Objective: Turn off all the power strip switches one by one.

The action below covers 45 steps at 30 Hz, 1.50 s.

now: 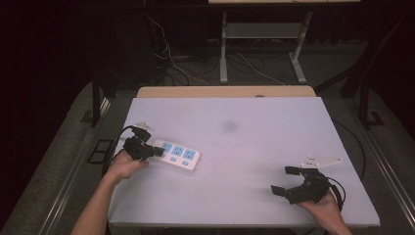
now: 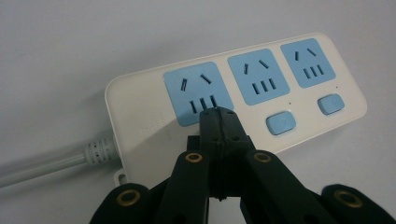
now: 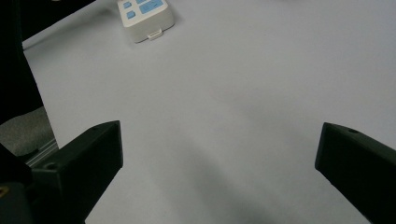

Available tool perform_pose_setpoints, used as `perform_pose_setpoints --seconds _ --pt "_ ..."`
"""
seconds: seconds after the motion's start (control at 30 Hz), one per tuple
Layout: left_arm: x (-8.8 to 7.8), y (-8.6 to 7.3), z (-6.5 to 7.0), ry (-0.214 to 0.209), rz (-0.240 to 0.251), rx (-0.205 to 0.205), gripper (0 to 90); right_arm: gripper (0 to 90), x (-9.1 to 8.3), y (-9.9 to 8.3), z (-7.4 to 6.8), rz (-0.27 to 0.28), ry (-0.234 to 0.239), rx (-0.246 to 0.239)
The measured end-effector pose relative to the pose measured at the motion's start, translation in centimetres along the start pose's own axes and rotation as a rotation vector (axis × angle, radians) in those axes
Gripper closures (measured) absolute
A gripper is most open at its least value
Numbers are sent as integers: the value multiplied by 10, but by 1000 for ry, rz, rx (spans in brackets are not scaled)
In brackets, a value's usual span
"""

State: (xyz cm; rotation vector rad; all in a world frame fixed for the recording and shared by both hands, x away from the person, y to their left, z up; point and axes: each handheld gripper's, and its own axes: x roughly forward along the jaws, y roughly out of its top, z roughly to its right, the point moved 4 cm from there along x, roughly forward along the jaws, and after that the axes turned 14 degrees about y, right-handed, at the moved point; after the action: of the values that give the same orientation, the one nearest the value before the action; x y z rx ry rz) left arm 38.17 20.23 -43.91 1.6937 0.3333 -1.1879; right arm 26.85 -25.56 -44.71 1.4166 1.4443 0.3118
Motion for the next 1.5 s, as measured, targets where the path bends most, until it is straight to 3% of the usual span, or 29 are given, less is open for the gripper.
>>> perform_pose_setpoints --seconds 0.37,0.63,0.73,0.87,0.97,1.17,1.37,1.5 --pt "-1 1 4 39 1 35 894 7 -1 0 0 5 1 -1" --pt "-16 3 1 18 69 -8 893 7 -3 1 0 16 -1 2" --pt "-26 3 0 36 106 -31 892 7 -4 1 0 23 -2 6" --pt "-38 2 4 51 156 -31 888 7 -6 0 0 31 -2 6" --pt "-46 -1 7 66 214 -55 828 7 -7 0 -1 33 -3 7" --pt "-59 -12 14 52 298 -102 741 7 -8 1 -2 38 -1 5" --pt "-69 -21 22 44 364 -148 582 7 -8 1 -2 43 -2 5" --pt "-74 -29 30 42 398 -157 472 7 -8 1 -2 44 -2 6"
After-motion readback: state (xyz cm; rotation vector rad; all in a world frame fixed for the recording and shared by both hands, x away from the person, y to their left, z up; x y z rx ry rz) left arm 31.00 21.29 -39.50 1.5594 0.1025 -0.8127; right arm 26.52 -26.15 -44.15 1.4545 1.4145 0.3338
